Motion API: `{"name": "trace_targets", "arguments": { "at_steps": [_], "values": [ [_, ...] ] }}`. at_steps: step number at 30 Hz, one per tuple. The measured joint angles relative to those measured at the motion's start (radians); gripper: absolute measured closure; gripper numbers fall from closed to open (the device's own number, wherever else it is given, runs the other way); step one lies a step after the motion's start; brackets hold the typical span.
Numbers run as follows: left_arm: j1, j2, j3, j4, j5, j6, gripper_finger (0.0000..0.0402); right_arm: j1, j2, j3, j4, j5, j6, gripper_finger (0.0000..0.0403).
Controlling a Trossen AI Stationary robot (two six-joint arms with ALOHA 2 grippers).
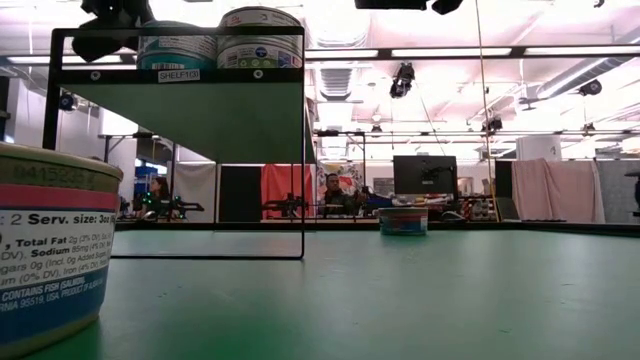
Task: Stack canned seafood by type on shelf
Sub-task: Put the yellow and blue tuna can on the shelf
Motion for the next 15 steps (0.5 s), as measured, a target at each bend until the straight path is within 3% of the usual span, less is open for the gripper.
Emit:
{"name": "trace_targets", "arguments": {
  "at_steps": [10,15],
  "values": [
    [0.089,0.007,0.0,0.11,0.002,0.084,0.0268,0.0,0.0,0.0,-0.007,0.0,0.015,0.0125],
    [0.09,0.017,0.0,0.177,0.06,0.155,0.0267,0.0,0.0,0.0,-0.011,0.0,0.016,0.0119]
  ]
}}
